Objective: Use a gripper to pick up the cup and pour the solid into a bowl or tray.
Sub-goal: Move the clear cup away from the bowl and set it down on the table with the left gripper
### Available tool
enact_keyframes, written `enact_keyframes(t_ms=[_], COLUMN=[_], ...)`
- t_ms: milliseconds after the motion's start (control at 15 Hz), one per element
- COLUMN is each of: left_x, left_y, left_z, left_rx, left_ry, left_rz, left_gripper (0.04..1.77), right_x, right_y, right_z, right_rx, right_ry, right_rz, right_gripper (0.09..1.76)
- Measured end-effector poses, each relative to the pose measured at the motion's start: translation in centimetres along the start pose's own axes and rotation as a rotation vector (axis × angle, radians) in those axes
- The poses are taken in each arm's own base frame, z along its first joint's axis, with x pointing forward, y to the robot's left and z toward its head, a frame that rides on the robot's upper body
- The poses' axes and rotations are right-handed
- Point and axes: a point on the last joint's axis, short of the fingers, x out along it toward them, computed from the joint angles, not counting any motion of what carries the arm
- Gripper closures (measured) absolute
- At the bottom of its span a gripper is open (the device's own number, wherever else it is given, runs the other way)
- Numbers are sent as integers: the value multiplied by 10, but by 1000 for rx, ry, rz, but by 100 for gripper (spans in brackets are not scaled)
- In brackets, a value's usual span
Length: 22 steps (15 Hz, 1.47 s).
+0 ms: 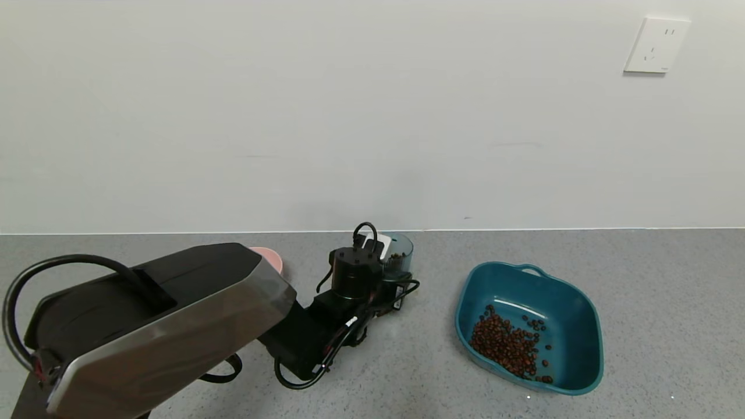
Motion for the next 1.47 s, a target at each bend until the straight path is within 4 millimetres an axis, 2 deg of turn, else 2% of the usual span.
enact_keyframes(t_ms=[333,600,1000,1200,1467], left_x=[0,-1,-7,-20,-50], left_y=[-2,-3,-4,-6,-4], left_z=[-5,-7,-6,3,29], left_rx=[4,8,11,23,51], left_ry=[12,17,25,38,85], left_rz=[-19,-25,-33,-44,-44], left_gripper=[55,36,22,18,15], right_x=[0,0,0,0,0], right_y=[0,0,0,0,0], right_z=[0,0,0,0,0], right_rx=[0,0,0,1,2], right_ry=[0,0,0,0,0], right_rz=[0,0,1,1,1], right_gripper=[14,14,14,14,14])
